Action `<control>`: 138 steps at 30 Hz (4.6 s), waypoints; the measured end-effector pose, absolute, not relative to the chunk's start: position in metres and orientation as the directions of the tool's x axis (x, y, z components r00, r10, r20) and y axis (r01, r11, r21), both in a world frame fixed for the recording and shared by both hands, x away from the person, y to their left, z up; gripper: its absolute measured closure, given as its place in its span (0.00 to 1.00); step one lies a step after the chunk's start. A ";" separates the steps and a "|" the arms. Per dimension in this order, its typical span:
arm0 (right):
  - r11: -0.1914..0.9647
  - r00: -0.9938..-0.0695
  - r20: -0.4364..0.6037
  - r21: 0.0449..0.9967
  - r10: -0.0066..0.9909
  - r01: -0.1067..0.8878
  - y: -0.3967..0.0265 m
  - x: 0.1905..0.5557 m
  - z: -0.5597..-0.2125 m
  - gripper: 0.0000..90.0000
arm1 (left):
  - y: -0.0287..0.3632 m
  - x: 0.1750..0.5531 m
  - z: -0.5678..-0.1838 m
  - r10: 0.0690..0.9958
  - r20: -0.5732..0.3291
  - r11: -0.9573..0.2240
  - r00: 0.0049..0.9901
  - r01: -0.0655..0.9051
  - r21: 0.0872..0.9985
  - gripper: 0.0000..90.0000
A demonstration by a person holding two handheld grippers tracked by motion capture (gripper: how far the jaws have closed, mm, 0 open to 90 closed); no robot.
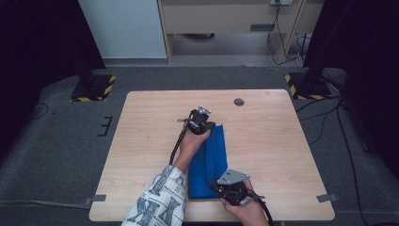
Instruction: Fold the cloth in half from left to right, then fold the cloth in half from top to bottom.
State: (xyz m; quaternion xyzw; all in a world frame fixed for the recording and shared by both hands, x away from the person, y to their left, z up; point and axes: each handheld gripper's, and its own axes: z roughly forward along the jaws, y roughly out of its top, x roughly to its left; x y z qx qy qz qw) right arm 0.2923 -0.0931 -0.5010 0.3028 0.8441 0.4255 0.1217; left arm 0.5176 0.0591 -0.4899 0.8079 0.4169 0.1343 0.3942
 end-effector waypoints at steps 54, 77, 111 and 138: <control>0.412 -0.697 0.025 0.792 0.717 0.452 -0.114 0.314 -0.511 0.09 | 0.077 0.495 -0.487 0.771 -0.114 -0.316 0.627 0.532 0.785 0.15; 0.440 -0.710 -0.023 0.800 0.703 0.409 -0.113 0.356 -0.512 0.08 | 0.134 0.472 -0.492 0.763 -0.135 -0.317 0.632 0.547 0.775 0.08; 0.422 -0.626 -0.036 0.768 0.779 0.481 -0.119 0.480 -0.496 0.36 | 0.140 0.498 -0.489 0.801 -0.096 -0.318 0.591 0.556 0.768 0.13; 0.376 -0.604 0.077 0.718 0.793 0.586 -0.119 0.535 -0.524 0.62 | 0.136 0.522 -0.530 0.820 -0.103 -0.324 0.563 0.605 0.727 0.49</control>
